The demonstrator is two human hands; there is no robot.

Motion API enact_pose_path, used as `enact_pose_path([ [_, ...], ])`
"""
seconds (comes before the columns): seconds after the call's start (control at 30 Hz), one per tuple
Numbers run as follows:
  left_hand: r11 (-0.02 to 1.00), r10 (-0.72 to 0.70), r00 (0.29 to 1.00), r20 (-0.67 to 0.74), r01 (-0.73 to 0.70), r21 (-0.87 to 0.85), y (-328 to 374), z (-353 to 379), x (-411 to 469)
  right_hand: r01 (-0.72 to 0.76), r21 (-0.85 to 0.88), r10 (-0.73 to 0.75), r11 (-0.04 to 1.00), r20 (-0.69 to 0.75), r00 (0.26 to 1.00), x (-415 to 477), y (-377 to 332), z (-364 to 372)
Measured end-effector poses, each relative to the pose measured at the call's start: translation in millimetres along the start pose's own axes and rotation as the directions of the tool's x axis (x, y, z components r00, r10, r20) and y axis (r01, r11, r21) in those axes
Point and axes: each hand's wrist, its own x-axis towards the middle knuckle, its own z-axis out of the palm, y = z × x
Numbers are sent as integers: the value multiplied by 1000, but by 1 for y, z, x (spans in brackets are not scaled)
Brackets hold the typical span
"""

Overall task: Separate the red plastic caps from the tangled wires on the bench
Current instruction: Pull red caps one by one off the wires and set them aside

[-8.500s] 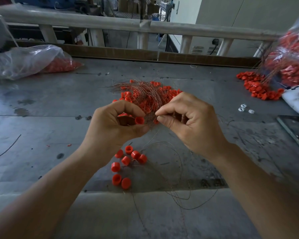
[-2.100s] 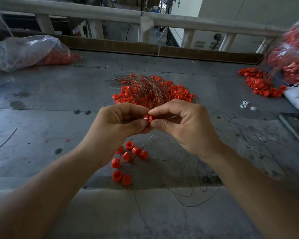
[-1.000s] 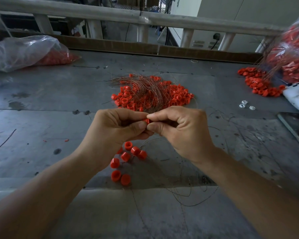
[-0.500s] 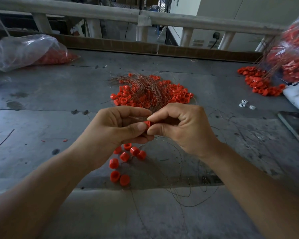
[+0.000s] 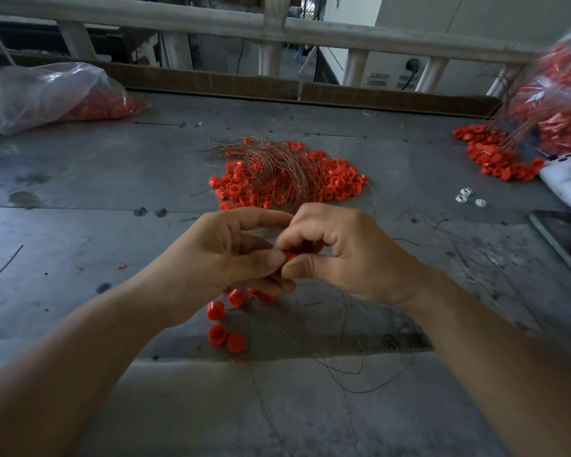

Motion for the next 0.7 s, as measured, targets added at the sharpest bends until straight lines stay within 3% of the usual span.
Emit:
enact_pose_path([
  [0.2, 976, 131, 988, -79, -114, 186, 0, 10, -2, 63, -117, -71, 991, -65, 995, -2, -2, 2],
  [0.47, 972, 193, 977, -94, -177, 157, -2, 15, -10, 84, -70, -90, 994, -91, 992, -3, -9, 7],
  [0.7, 983, 157, 984, -82, -147, 111, 0, 13, -6, 17, -1, -17, 1000, -93, 996, -3, -6, 4],
])
